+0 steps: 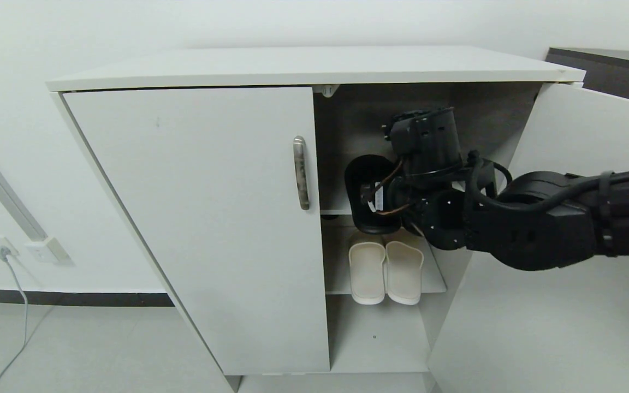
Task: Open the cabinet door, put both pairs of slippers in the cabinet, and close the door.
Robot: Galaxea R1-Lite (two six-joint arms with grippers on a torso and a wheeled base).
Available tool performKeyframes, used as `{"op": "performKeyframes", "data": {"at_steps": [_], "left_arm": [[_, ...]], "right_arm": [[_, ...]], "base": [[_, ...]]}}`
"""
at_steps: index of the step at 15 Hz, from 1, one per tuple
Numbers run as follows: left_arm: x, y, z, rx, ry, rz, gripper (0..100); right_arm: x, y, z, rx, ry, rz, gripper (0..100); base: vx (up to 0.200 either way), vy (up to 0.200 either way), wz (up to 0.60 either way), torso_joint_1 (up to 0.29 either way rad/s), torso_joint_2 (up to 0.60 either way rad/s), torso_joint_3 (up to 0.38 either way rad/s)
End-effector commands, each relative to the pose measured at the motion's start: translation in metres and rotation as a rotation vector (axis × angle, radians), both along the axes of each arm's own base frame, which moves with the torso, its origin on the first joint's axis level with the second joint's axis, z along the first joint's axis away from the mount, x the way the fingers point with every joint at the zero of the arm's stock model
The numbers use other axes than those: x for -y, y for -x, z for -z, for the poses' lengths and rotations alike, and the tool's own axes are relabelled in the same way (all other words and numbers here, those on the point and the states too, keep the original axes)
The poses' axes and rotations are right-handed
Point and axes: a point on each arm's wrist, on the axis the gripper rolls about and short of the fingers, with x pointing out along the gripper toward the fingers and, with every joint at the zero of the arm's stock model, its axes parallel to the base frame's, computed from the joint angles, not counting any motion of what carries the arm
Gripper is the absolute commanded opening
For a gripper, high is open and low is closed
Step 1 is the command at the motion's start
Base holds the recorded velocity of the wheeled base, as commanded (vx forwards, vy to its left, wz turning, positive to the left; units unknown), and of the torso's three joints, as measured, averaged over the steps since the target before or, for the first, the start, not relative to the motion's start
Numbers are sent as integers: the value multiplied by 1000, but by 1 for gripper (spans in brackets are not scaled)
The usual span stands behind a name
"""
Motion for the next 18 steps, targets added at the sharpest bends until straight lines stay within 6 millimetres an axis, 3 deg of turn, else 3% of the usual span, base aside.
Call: {"op": "performKeyframes", "data": {"at_steps": [1,5,6,11,18], "left_arm": [[0,0,0,-1,0,0,0],[0,0,0,-1,-1,0,0],[0,0,0,-1,-1,1,0],[0,0,0,-1,-1,3,0],[0,0,0,-1,-1,3,0]], "right_arm": [[9,38,-7,22,-24,-58,100],[22,80,10,26,-25,-147,100],[23,83,15,25,-34,-174,0],[32,96,29,20,-67,-292,0],[28,103,48,-3,-14,-328,0]], "base": [[0,0,0,0,0,0],[0,0,0,0,0,0],[0,0,0,0,0,0],[0,0,0,0,0,0],[0,0,0,0,0,0]]}}
